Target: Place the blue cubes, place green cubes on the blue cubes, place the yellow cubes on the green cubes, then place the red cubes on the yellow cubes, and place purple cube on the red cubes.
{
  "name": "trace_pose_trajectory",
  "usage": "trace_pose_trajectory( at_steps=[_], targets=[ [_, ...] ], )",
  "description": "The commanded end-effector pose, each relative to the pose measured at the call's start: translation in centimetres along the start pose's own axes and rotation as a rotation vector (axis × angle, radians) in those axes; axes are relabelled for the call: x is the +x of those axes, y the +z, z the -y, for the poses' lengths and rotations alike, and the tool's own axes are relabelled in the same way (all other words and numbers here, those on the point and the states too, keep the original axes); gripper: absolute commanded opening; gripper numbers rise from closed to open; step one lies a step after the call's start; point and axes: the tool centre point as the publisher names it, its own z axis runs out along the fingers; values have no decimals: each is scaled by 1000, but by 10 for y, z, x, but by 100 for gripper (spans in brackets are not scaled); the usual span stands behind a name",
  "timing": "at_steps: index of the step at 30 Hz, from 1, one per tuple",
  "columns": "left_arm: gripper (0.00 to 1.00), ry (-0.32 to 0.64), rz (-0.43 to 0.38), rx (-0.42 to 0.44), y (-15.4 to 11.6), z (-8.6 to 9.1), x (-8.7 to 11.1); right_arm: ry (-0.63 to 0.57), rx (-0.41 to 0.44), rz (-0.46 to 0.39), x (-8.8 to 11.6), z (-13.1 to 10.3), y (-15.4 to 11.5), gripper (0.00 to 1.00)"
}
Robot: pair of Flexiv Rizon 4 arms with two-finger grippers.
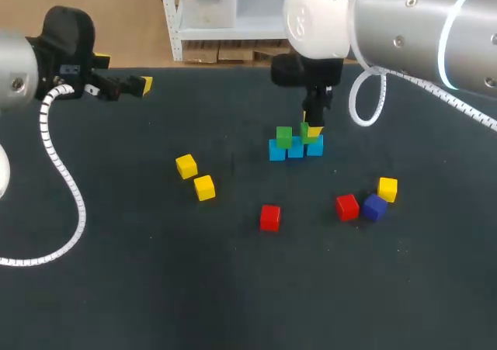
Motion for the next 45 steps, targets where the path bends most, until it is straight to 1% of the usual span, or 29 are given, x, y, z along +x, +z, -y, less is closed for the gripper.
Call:
trace_pose_trajectory(
  at_steps=[1,16,18,21,22,23,24,25,26,27,28,30,33,34,35,37,41,45],
  targets=[
    [100,2,10,12,0,-3,2,-3,-10,-2,-2,3,1,0],
    [100,2,10,12,0,-3,2,-21,-24,-13,-3,-2,7,0],
    [100,2,10,12,0,-3,2,-20,-23,-14,-2,-2,7,8],
    [100,2,10,12,0,-3,2,-19,-21,-12,-2,-2,7,25],
    [100,2,10,12,0,-3,2,-19,-20,-11,-2,-2,7,36],
    [100,2,10,12,0,-3,2,-19,-18,-11,-2,-1,7,44],
    [100,2,10,12,0,-3,2,-20,-17,-10,-2,-1,7,50],
    [100,2,10,12,0,-3,2,-22,-17,-10,-2,-1,7,99],
    [100,2,10,12,0,-3,2,-22,-16,-9,-2,-1,7,100],
    [100,2,10,12,0,-3,2,-22,-16,-9,-2,-1,7,100],
    [100,2,10,12,0,-3,2,-21,-13,-9,-2,-1,8,95],
    [100,2,10,12,0,-3,2,-20,-4,-8,-2,0,8,92],
    [100,2,10,12,0,-3,2,-19,8,-9,-2,1,8,83],
    [100,2,10,12,0,-3,2,-18,13,-7,-2,2,8,70],
    [100,2,10,12,0,-3,2,-15,17,-4,-3,2,8,53],
    [100,2,10,12,0,-3,2,-18,27,-2,-3,3,7,45],
    [100,2,10,12,0,-3,2,-20,44,-8,-4,5,8,38],
    [100,2,10,12,0,-3,2,-26,47,-12,-4,6,8,34]
  ],
)
